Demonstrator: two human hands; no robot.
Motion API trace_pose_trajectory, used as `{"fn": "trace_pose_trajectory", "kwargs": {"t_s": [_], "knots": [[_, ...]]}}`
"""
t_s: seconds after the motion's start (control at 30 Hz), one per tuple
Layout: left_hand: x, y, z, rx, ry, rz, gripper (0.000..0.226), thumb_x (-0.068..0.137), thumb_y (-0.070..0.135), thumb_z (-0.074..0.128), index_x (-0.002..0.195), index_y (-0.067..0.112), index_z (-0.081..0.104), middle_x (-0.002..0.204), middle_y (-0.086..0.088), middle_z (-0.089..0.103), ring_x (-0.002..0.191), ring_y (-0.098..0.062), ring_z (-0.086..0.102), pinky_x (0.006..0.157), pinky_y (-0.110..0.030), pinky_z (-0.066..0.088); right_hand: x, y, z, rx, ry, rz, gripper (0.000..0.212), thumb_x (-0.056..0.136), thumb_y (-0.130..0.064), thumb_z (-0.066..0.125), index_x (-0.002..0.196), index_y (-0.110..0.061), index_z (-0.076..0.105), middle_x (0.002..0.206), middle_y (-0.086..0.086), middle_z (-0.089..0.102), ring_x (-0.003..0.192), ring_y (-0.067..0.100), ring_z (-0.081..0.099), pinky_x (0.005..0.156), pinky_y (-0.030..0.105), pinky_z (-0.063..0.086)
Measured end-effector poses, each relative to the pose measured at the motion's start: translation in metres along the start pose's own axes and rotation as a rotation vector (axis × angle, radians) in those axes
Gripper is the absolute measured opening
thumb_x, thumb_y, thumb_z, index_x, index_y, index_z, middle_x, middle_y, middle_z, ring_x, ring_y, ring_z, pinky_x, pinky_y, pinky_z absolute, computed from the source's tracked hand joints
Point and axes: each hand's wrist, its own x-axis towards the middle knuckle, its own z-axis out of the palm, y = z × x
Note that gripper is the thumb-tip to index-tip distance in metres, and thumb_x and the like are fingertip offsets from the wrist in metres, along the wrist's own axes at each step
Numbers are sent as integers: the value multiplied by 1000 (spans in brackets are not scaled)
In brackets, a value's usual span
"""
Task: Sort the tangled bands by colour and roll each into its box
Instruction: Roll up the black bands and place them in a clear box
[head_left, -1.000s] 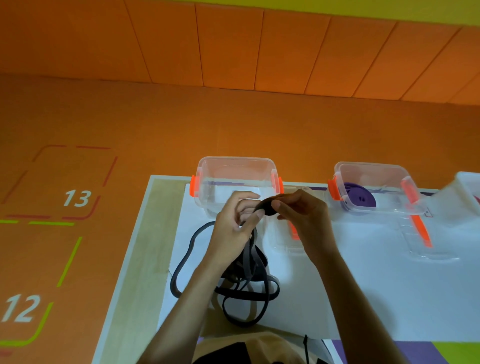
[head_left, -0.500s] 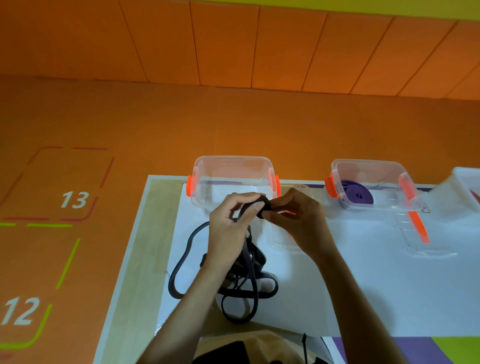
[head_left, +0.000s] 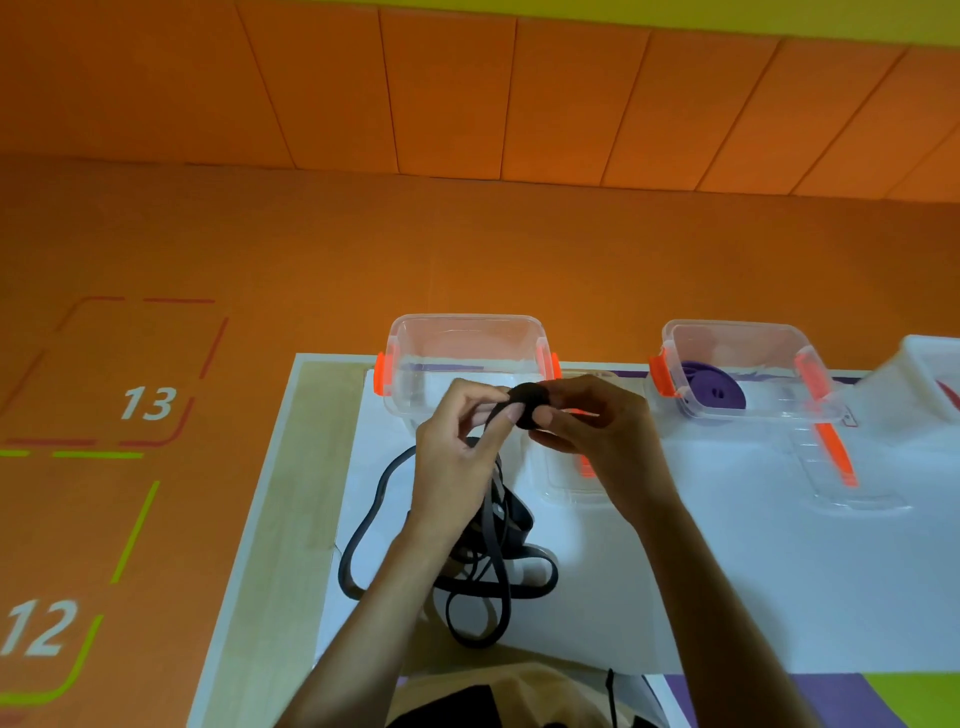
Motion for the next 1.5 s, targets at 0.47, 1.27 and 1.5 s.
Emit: {"fn": "trace_pose_trajectory", "kwargs": {"t_s": [0.47,1.27,1.5], "knots": [[11,15,4,-26,-102,140,15,95,27,76,102,40,79,110,13,78,115,-15,72,101,-26,54,-4,-7,-12,-205,-4,-123,37,86,-12,81,121,-22,74,103,-2,81,97,18,78,82,27,63],[9,24,4,-235,46,-38,31,87,11,86,109,25,70,101,-4,81,96,-16,77,85,-22,58,-3,-3,-2,-63,43,-112,29,80,-25,83,96,-6,68,102,5,80,92,27,79,81,43,65],[0,18,10,-200,6,-39,27,91,14,82,106,37,82,109,6,81,108,-13,76,91,-17,56,4,-12,-2,19,133,-145,14,89,-9,82,98,-18,74,99,10,79,93,31,79,75,43,67]]}}
